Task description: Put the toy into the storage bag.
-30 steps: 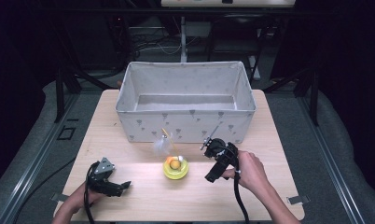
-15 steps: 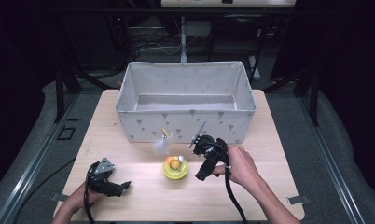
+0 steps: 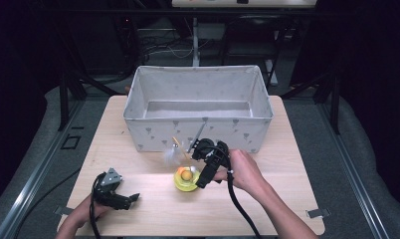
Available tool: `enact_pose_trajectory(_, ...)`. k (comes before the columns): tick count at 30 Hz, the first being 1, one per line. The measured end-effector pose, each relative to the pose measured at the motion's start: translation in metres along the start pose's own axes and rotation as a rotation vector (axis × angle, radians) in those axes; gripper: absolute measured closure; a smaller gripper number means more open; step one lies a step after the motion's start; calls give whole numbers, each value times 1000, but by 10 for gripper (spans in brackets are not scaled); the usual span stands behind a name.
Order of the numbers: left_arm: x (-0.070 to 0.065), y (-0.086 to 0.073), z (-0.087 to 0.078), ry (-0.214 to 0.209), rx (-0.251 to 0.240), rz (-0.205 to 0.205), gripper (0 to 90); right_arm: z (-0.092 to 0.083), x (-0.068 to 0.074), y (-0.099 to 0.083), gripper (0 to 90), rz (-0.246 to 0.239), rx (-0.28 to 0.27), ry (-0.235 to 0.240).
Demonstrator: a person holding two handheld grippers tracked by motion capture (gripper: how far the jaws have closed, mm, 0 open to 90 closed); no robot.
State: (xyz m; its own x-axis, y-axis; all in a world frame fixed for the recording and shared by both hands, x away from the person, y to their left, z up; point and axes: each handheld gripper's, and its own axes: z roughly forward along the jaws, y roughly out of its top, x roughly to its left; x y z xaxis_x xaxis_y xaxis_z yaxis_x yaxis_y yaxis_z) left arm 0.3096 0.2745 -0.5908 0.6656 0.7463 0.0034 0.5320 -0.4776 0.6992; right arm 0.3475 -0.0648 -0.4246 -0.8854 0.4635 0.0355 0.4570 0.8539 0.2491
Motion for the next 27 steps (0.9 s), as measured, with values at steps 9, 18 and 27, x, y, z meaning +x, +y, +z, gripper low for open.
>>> enact_pose_trajectory(9, 0, 0, 0, -1, 1, 3, 0, -5, -1, 19, 93, -16, -22, 12)
enact_pose_trajectory(18, 0, 0, 0, -1, 0, -2, 0, -10, 1, 35, 252, -43, -30, 12)
enact_pose_trajectory(27, 0, 0, 0, -1, -1, -2, 0, -10, 6, 48, 483, -84, -28, -15)
